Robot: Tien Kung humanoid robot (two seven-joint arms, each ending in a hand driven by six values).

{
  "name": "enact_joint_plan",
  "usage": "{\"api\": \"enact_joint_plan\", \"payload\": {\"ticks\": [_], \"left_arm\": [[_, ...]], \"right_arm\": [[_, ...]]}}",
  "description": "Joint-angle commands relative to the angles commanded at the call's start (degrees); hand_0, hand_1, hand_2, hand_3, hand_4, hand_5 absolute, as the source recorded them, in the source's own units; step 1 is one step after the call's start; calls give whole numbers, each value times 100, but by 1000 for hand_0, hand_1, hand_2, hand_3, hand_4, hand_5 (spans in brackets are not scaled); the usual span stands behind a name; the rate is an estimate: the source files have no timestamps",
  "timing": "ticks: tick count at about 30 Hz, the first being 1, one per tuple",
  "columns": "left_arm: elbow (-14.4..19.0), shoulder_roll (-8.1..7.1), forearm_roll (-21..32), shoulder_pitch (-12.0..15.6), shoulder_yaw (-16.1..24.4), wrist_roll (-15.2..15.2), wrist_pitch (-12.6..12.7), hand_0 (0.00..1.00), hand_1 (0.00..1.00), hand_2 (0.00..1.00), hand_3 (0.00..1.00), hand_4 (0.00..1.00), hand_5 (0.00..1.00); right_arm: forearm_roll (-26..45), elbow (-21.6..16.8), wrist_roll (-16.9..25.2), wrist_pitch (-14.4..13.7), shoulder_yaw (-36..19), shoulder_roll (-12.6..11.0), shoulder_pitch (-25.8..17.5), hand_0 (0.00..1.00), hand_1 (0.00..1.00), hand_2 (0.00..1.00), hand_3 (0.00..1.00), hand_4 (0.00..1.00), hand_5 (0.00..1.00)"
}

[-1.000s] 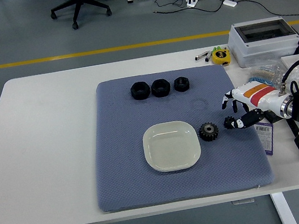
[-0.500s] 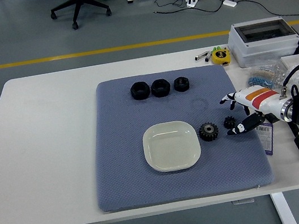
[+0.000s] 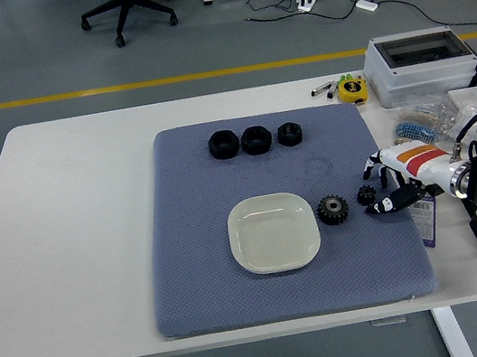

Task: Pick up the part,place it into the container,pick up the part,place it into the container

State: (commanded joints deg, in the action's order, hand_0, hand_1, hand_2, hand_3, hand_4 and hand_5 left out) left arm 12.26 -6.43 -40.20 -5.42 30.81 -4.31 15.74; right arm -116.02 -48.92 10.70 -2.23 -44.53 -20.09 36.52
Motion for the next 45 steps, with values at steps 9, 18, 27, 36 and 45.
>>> {"api": "enact_joint_plan", "payload": {"ticks": [9,18,27,36,45], "left_arm": [[-1,4,-17,0,23,0,8,683,637,648,553,619,585],[0,11,5,-30,3,8,7,683,639,647,553,617,584],[2,4,71,-50,-39,27,7,683,636,648,553,617,584],[1,8,48,-46,-23,19,5,683,638,649,552,616,583],[-1,11,31,-48,-13,12,2,683,639,648,552,617,583]], "right_arm": [[144,72,37,-56,30,33,-39,93,150,309,487,815,515],[268,62,18,-49,23,79,-9,78,133,286,477,802,512],[341,129,41,-85,35,89,-8,68,121,268,471,802,509],[409,143,151,-233,71,110,-26,2,42,182,400,816,471],[396,160,193,-334,92,113,-44,2,15,146,288,812,475]]}}
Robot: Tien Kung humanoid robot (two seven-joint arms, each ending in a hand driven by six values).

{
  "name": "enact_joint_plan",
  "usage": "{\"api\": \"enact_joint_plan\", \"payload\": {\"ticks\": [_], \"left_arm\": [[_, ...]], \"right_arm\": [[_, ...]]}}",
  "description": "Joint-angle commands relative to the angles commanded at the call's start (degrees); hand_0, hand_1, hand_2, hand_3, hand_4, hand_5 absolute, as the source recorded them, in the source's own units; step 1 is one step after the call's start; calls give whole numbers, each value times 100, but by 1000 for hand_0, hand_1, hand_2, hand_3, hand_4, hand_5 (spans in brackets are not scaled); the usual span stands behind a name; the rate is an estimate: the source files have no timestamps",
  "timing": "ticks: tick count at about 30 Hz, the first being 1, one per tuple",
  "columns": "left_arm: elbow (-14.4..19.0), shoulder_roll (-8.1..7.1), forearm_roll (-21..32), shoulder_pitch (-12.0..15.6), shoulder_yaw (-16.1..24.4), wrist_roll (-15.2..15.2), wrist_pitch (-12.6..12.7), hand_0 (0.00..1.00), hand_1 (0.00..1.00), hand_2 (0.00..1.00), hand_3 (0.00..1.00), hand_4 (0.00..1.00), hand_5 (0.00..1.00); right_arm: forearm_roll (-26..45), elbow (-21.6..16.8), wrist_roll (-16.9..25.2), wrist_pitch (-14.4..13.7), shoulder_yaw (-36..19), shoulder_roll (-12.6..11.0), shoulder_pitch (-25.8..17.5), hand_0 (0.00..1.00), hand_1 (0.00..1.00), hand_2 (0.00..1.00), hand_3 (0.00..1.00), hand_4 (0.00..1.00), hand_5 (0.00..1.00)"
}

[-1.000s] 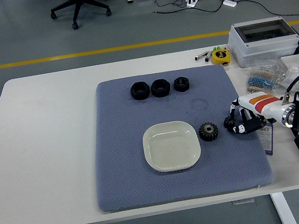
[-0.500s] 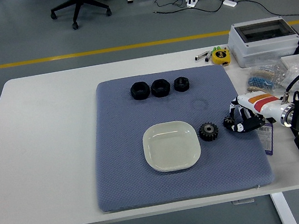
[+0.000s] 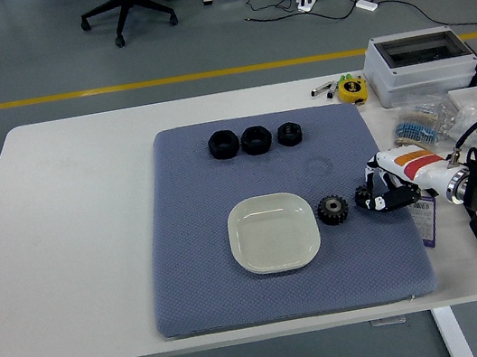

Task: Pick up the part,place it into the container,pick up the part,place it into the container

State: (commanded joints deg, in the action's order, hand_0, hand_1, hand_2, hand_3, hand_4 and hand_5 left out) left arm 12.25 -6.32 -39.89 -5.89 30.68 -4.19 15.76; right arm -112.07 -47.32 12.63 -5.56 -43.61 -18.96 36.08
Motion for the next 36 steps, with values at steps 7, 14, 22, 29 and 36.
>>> {"api": "enact_joint_plan", "payload": {"ticks": [7,14,22,29,36], "left_arm": [[-2,1,-18,1,12,-3,-2,683,639,648,552,616,583],[-1,-4,-35,0,12,-4,-8,683,639,647,552,616,582],[-1,-8,-24,-10,0,1,-9,683,639,647,551,617,583],[-4,-12,-58,-4,28,-7,-10,682,639,647,552,617,582],[-3,-13,-51,-3,24,-8,-8,683,638,648,552,616,580]], "right_arm": [[7,-19,2,-18,-20,-7,-18,2,2,121,234,793,487],[33,-104,15,-48,-88,-35,-40,2,2,106,229,775,488],[1,-430,5,-61,-269,-92,-63,2,2,103,224,774,488],[57,-1075,-6,-134,-356,-71,-104,2,2,102,224,777,487],[113,-1302,-59,-312,-325,-33,-124,2,2,112,251,796,468]]}}
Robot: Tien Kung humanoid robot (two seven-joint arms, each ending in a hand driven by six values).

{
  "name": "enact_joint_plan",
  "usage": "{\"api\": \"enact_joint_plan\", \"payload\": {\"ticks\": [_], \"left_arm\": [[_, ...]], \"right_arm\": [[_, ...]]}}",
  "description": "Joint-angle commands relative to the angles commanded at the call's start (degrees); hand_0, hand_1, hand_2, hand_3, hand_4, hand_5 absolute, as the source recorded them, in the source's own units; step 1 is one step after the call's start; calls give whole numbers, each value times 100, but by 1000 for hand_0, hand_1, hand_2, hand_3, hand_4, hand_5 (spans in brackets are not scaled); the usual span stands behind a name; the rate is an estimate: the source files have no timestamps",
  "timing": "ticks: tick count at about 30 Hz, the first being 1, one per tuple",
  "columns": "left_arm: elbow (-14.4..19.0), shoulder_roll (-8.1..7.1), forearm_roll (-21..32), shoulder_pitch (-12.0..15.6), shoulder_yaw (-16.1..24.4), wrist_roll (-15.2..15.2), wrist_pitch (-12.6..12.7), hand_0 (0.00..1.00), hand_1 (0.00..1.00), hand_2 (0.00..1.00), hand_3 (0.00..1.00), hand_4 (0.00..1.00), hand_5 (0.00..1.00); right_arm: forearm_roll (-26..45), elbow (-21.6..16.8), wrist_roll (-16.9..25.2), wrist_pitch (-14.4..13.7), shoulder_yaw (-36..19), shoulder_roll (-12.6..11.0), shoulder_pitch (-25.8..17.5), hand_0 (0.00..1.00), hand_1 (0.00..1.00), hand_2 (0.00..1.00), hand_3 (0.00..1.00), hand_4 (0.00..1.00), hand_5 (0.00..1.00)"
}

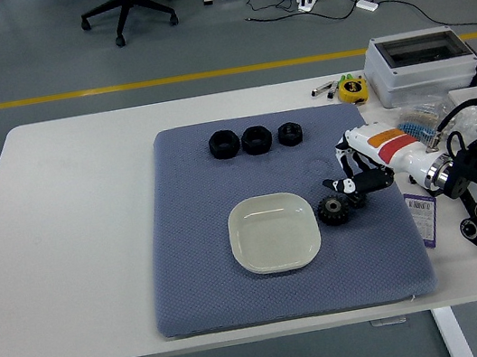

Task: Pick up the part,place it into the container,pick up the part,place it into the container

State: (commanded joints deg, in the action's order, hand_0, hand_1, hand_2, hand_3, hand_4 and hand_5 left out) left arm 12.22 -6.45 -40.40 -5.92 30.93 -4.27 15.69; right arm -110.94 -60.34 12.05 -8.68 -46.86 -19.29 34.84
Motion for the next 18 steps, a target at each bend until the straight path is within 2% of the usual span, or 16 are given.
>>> {"api": "enact_joint_plan", "payload": {"ticks": [1,2,7,8,13,14,18], "left_arm": [[0,-1,3,0,0,1,1,683,638,648,552,616,580],[0,-2,6,0,-1,2,1,683,637,649,552,617,583],[0,-3,-15,-6,10,-6,-2,683,637,649,552,617,583],[1,-4,-14,-7,9,-5,-3,684,637,649,552,617,583],[1,-7,-59,-16,30,-18,-8,684,637,649,552,617,583],[1,-8,-62,-16,31,-18,-9,683,635,649,552,617,584],[0,-4,-84,-14,47,-24,-8,683,635,649,552,617,584]], "right_arm": [[11,11,-34,-32,-16,-6,-4,2,2,112,251,796,468],[6,26,-85,-30,-34,-13,-6,136,153,290,497,835,498],[-294,154,-258,66,-179,-34,-37,136,153,290,497,835,498],[-325,166,-262,69,-203,-36,-45,266,292,550,652,981,517],[-514,212,-241,241,-381,-78,-96,266,292,550,652,981,517],[-541,213,-227,286,-402,-93,-102,328,463,733,814,998,510],[-636,220,-132,455,-429,-155,-113,328,463,733,814,998,510]]}}
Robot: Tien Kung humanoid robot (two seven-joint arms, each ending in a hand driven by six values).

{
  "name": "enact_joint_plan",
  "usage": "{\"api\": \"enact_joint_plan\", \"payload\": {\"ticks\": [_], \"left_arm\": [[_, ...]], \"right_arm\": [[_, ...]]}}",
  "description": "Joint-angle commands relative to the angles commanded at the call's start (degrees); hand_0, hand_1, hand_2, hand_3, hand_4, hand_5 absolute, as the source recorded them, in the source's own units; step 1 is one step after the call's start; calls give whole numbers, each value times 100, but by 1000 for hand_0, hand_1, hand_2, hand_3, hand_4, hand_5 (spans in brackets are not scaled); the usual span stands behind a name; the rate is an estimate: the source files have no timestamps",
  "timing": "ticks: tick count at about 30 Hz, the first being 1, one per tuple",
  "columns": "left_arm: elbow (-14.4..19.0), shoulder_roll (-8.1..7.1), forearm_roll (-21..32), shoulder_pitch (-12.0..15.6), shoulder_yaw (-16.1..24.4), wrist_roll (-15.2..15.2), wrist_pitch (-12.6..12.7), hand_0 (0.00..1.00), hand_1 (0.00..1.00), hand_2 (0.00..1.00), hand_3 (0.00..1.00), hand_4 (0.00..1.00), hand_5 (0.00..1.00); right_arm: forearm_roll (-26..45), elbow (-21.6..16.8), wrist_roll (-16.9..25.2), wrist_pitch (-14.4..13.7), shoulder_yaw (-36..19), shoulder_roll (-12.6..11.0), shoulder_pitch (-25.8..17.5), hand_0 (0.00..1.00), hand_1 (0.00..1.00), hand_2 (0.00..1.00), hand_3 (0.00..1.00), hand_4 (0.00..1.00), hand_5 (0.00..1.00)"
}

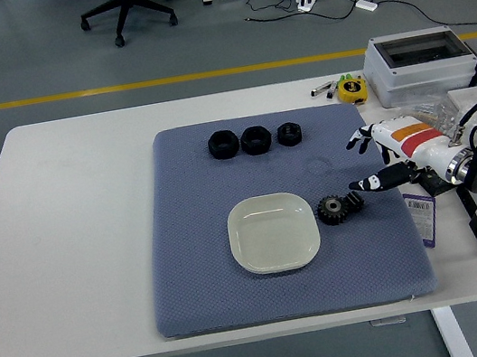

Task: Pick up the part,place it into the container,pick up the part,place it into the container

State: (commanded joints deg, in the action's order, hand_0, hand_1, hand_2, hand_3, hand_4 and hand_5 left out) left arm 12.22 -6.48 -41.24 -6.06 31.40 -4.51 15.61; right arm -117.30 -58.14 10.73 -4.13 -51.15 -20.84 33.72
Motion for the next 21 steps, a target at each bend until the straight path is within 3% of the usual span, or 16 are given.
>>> {"api": "enact_joint_plan", "payload": {"ticks": [6,8,13,14,19,20,21], "left_arm": [[-2,5,-39,7,25,-11,0,683,637,649,552,617,584],[-2,8,-56,13,37,-17,1,683,637,649,552,617,585],[0,13,-125,19,78,-40,-5,683,637,649,552,617,585],[1,14,-134,19,82,-44,-5,683,638,648,552,616,584],[2,18,-156,22,89,-59,-9,683,638,648,552,616,584],[3,19,-158,22,89,-62,-10,683,640,648,552,617,585],[4,19,-158,21,87,-63,-11,683,640,648,552,617,585]], "right_arm": [[-26,119,96,89,249,-4,42,336,483,743,818,998,504],[31,197,131,45,377,25,70,317,459,704,770,998,492],[163,409,210,-109,633,117,168,317,459,704,770,998,492],[186,445,227,-140,654,134,177,277,391,645,611,918,470],[308,712,360,-365,779,209,233,277,391,645,611,918,470],[329,777,390,-416,793,218,241,227,354,532,523,827,435],[347,832,416,-464,802,225,247,227,354,532,523,827,435]]}}
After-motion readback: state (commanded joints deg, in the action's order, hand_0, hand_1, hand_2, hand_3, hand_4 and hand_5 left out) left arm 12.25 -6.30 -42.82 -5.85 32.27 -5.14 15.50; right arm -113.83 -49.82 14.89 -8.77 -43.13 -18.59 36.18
